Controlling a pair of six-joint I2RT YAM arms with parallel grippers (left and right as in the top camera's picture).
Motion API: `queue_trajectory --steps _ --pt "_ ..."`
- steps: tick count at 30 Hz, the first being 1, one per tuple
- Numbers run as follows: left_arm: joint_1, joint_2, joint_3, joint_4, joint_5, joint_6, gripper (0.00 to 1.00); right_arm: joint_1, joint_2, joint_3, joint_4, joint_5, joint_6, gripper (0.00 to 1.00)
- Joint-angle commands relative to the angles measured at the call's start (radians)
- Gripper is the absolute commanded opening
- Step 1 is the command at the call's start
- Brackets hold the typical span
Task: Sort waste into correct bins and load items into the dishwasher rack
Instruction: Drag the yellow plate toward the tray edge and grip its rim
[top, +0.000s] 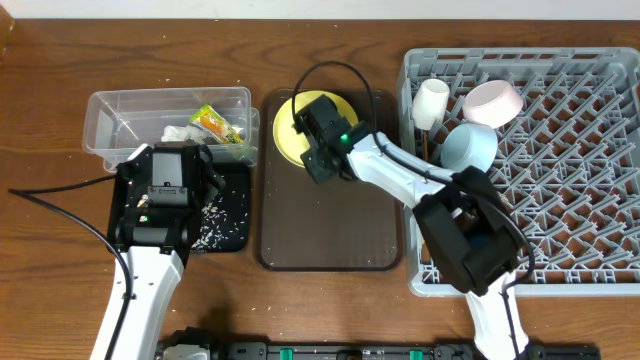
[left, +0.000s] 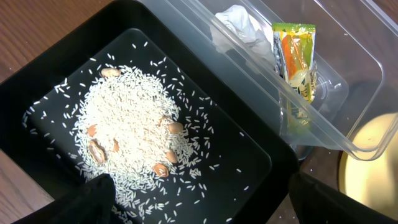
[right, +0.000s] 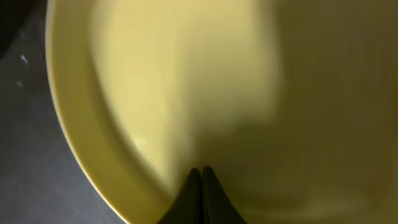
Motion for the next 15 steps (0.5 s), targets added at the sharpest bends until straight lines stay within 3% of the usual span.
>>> queue_trajectory --steps 1,6,15 --pt "0.004 0.004 0.026 0.0 0.005 -0.005 0.92 0.018 0.028 -0.003 -0.048 -0.062 0.003 0.01" --pt "0.004 0.004 0.026 0.0 0.005 -0.005 0.92 0.031 0.026 -0.002 -0.163 -0.129 0.002 0.01" --pt "0.004 0.004 0.026 0.0 0.005 -0.005 0.92 0.056 0.026 -0.002 -0.386 -0.459 0.003 0.06"
